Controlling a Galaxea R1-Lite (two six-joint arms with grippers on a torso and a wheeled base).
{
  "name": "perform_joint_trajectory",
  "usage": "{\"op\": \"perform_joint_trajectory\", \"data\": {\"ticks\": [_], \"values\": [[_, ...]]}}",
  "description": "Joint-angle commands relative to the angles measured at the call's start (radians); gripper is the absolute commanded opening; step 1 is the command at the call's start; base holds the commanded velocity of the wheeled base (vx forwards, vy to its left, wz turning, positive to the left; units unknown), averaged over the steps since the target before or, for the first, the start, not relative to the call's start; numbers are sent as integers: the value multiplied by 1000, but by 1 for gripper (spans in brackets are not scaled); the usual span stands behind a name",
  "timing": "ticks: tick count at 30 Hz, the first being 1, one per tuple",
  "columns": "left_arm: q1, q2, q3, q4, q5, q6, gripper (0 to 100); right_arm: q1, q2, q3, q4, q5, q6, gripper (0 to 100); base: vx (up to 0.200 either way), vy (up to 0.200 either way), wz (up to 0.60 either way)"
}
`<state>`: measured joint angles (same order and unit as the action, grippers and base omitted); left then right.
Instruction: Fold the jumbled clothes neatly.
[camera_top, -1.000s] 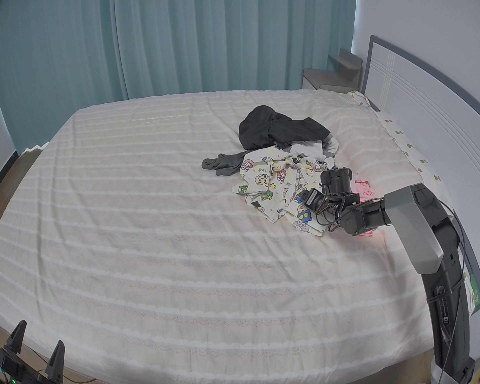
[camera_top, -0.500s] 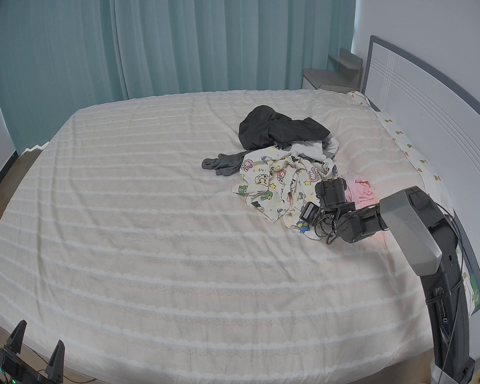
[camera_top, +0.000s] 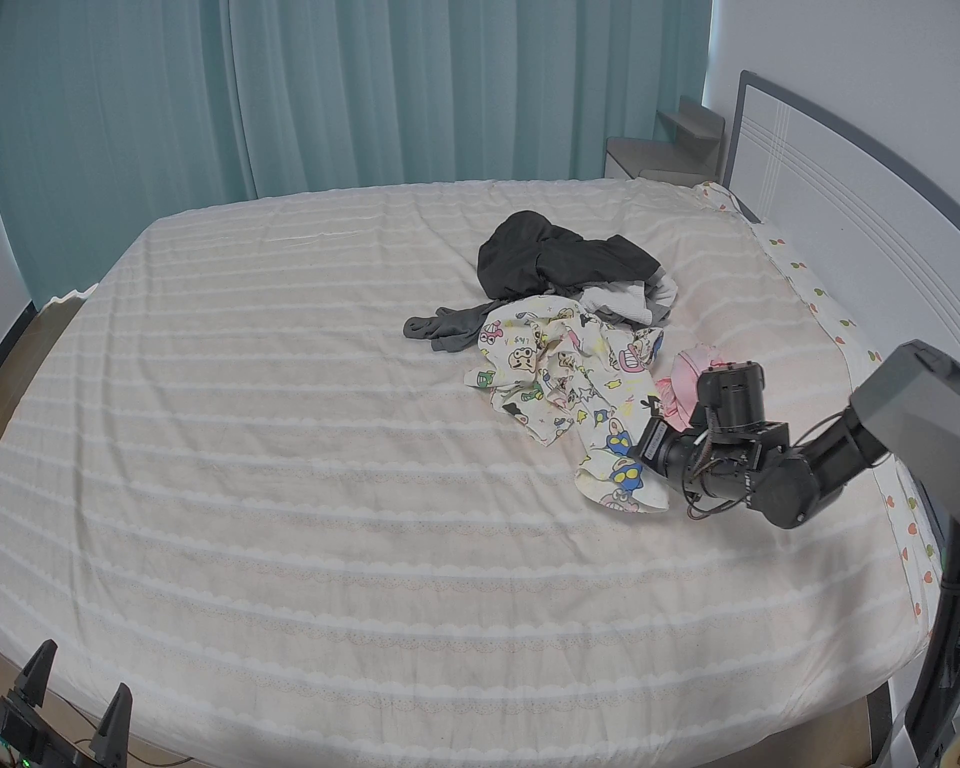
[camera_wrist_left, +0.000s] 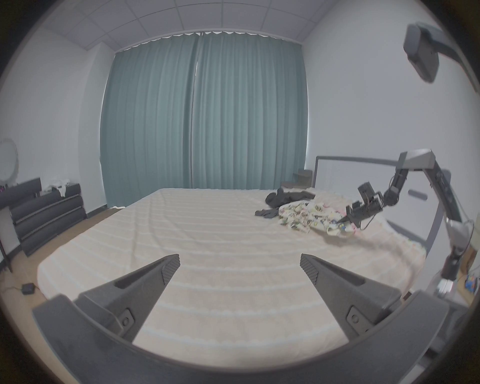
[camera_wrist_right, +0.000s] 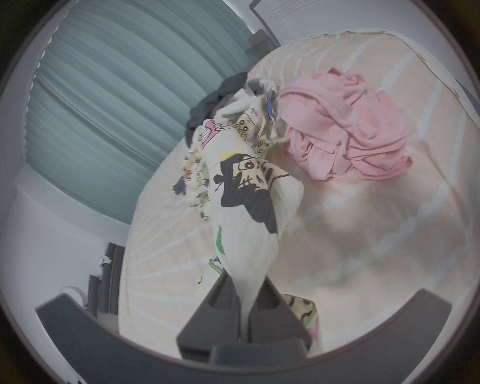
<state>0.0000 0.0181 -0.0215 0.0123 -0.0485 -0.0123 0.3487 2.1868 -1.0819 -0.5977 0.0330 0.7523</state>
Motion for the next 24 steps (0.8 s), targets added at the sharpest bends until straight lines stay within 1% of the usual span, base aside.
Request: {"op": "perform_joint_trajectory", "data": {"ticks": [1, 3, 5, 6, 9, 11, 12, 13, 14, 15, 16, 19, 21, 22, 24], "values": [[-20, 194, -351, -11, -116, -213, 100, 29, -407, 321, -177, 165, 4, 0, 0, 0, 0], [-29, 306, -397, -8, -206, -178, 100, 53, -464, 326, -175, 170, 5, 0, 0, 0, 0], [-34, 405, -400, -6, -287, -155, 100, 85, -516, 336, -175, 171, 5, 0, 0, 0, 0], [-34, 405, -400, -6, -287, -155, 100, 85, -516, 336, -175, 171, 5, 0, 0, 0, 0], [-46, 599, -414, -34, -422, -149, 100, 144, -605, 324, -168, 173, 4, 0, 0, 0, 0], [-74, 669, -416, -64, -476, -147, 100, 168, -633, 304, -166, 173, 2, 0, 0, 0, 0], [-112, 723, -416, -94, -504, -149, 100, 190, -654, 277, -152, 173, 1, 0, 0, 0, 0], [-120, 735, -414, -98, -507, -149, 100, 193, -657, 269, -148, 173, 1, 0, 0, 0, 0], [-164, 796, -414, -115, -510, -149, 100, 208, -674, 231, -113, 173, -1, 0, 0, 0, 0], [-164, 796, -414, -115, -510, -149, 100, 208, -674, 231, -113, 173, -1, 0, 0, 0, 0], [-235, 901, -416, -134, -504, -147, 100, 227, -697, 143, -33, 176, 1, 0, 0, 0, 0], [-308, 1030, -416, -183, -504, -147, 100, 257, -705, 42, 41, 197, 1, 0, 0, 0, 0], [-318, 1045, -416, -192, -504, -147, 100, 262, -703, 30, 45, 200, 1, 0, 0, 0, 0], [-354, 1114, -414, -242, -502, -147, 100, 283, -694, -19, 62, 205, 1, 0, 0, 0, 0], [-396, 1192, -413, -305, -502, -146, 100, 308, -680, -73, 78, 205, 1, 0, 0, 0, 0]]}}
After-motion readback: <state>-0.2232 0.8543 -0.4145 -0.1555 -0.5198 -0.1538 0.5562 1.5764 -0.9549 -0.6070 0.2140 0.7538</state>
